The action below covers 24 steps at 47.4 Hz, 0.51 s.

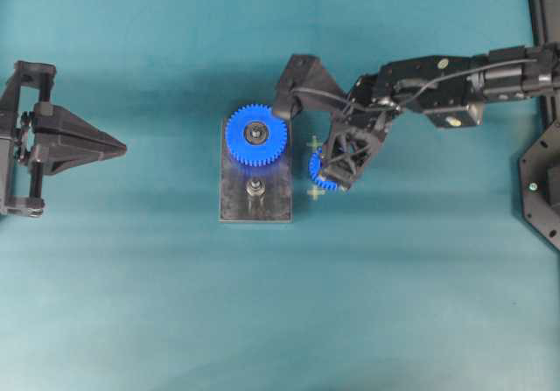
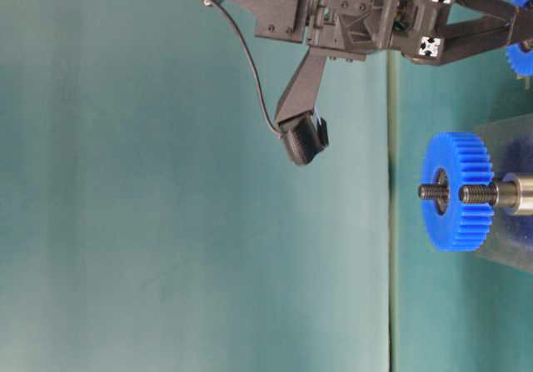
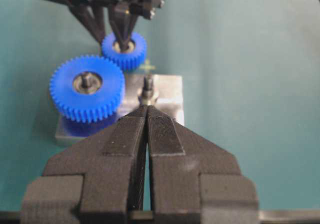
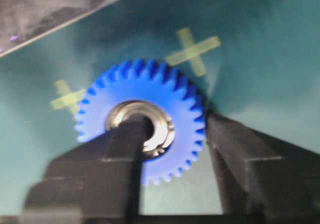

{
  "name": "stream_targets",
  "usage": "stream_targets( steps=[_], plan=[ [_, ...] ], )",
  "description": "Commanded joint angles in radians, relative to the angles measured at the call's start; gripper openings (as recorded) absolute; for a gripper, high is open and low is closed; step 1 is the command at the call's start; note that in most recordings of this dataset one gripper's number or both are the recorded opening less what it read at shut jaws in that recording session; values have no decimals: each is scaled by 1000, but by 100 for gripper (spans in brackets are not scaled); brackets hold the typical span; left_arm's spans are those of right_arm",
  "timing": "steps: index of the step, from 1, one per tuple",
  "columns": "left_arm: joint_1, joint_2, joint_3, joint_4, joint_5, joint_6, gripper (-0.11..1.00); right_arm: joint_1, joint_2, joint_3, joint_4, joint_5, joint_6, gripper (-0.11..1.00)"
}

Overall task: Fit the small gear onto the shaft.
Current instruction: 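Close the right gripper on the small blue gear's bearing hub, then lift the small gear and carry it over the empty shaft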

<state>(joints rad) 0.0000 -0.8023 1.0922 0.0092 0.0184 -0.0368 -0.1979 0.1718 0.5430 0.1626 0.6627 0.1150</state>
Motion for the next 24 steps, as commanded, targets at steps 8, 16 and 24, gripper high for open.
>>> stream_targets(
  steps=[8,16,24],
  plan=[
    [2,3,-15,2,-5,-12,0,18,-48,-66,8,72,18,36],
    [2,3,-8,2,-5,-41,0,37,-86,-155,9,209,46,36],
    [2,2,-8,2,-5,-51,0,78,-86,-278,11,290,71,36]
  ],
)
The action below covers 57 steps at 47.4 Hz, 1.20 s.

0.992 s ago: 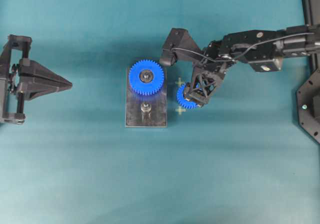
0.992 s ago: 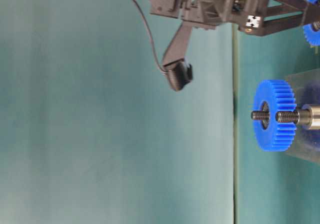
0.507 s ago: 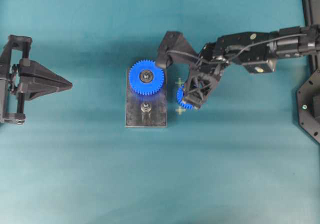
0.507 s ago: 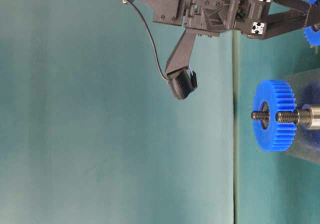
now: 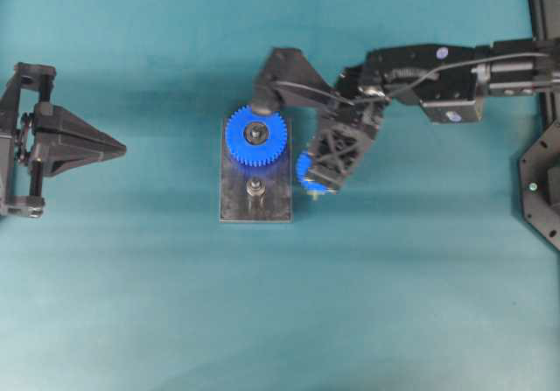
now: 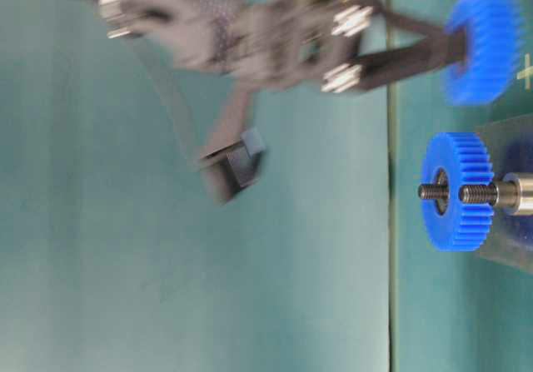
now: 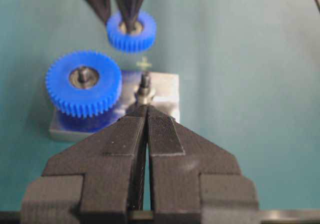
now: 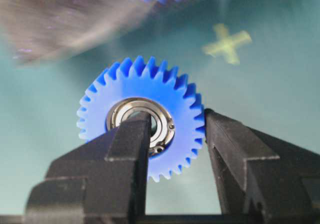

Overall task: Fit the small gear onto the shaft.
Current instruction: 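Lift the small gear and carry it over the empty shaft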

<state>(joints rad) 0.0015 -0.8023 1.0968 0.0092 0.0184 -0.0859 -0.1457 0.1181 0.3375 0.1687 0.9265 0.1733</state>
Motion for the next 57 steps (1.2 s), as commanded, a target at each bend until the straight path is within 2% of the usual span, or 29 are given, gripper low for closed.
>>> stream_targets(
  steps=[1,11,22,35,57],
  plan=[
    [2,3,-14,2,-5,0,0,29,-28,-86,5,32,12,36],
    [2,0,-14,3,-5,0,0,44,40,-209,3,44,6,36],
    [0,-2,-15,2,-5,0,0,51,109,-291,3,46,-8,36],
    [0,-2,-11,2,-5,0,0,63,169,-336,5,78,-21,36],
    [0,-3,-20,3,-5,-2,0,61,196,-336,-3,78,-20,36]
  ],
)
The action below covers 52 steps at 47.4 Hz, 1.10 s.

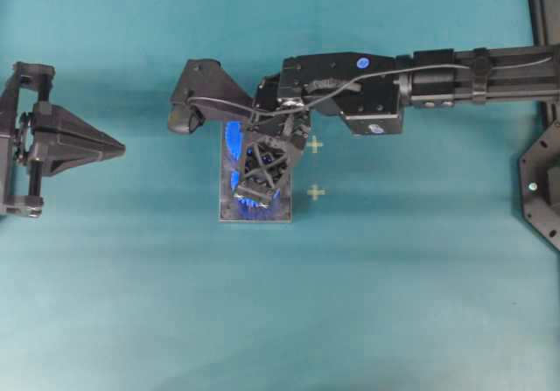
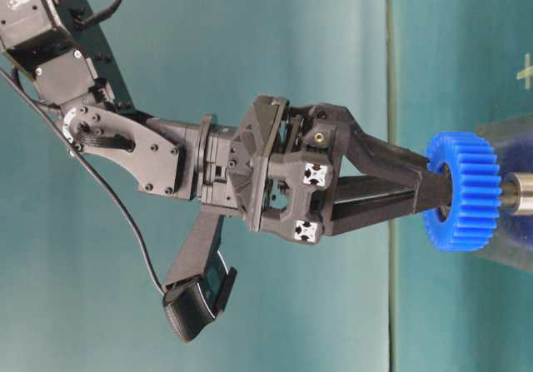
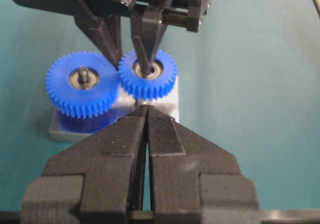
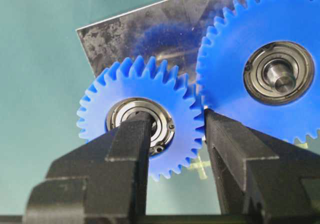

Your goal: Fit the small gear onto the shaft.

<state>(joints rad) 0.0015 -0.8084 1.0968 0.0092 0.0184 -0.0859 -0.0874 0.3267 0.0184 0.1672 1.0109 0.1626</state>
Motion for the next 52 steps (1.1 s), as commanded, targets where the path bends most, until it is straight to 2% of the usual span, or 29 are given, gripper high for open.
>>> stream_targets(
  steps=[1,23,25,29,31,38,42,45,52],
  plan=[
    [0,2,-20,2,-5,-2,0,3,-12,-17,-2,-3,-9,36],
    [0,2,-23,2,-5,-6,0,0,-14,-20,-2,-2,2,37],
    [0,3,-23,2,-3,-8,0,2,-15,-21,-2,-2,0,40],
    [0,2,-23,3,-5,-9,0,0,-15,-21,-5,0,2,59],
    [0,2,-23,2,-5,-17,0,2,-15,-23,-9,0,2,64],
    [0,2,-21,2,-5,-49,0,3,-28,-28,-11,5,3,65],
    [-2,2,-18,3,-5,-63,0,3,-52,-41,-11,17,3,61],
    [-3,2,-18,2,-5,-64,0,3,-69,-49,-11,25,2,53],
    [-3,2,-17,2,-5,-64,0,6,-75,-58,-11,29,-3,18]
  ],
)
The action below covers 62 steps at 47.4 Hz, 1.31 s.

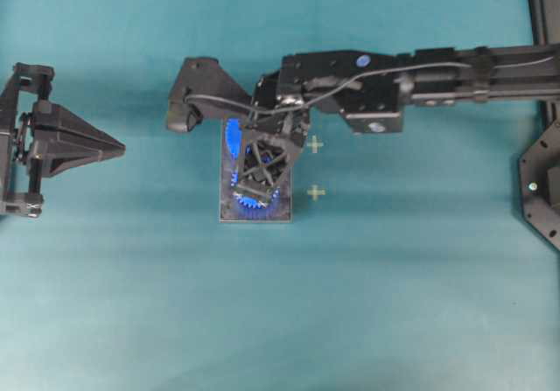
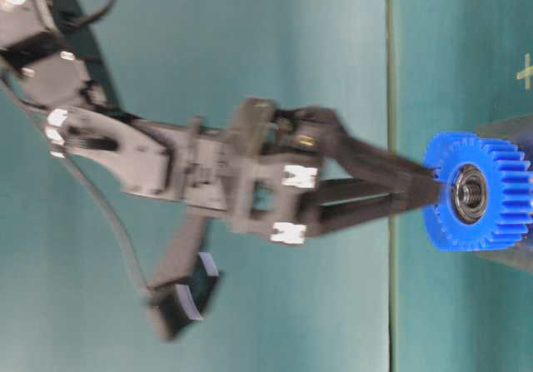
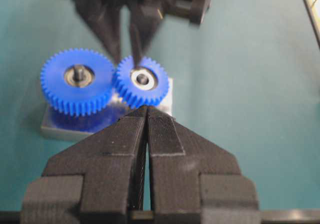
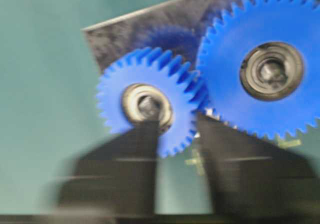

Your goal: Fit the small gear onto the shaft.

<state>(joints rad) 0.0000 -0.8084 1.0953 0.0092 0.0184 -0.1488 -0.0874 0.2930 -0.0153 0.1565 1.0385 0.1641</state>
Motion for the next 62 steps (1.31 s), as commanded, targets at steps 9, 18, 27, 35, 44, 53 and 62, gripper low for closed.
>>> stream_targets(
  steps=[9,18,27,35,44,53,62],
  plan=[
    [-2,2,-15,2,-5,-3,0,14,-3,-28,12,-6,0,-2],
    [-2,2,-15,2,-5,-3,0,9,46,-41,12,-54,2,-2],
    [-2,2,-15,2,-9,-3,0,-8,63,-32,-8,-54,0,-2],
    [-3,2,-15,3,-9,-3,0,-20,49,12,-11,-34,2,-2],
    [-2,2,-15,2,-9,-3,0,-29,20,51,-11,-66,26,-2],
    [-2,2,-15,3,-9,-3,0,-29,-5,95,-11,-72,40,-2],
    [-2,2,-15,2,-11,-3,0,-12,-41,110,-11,-84,80,-2]
  ],
)
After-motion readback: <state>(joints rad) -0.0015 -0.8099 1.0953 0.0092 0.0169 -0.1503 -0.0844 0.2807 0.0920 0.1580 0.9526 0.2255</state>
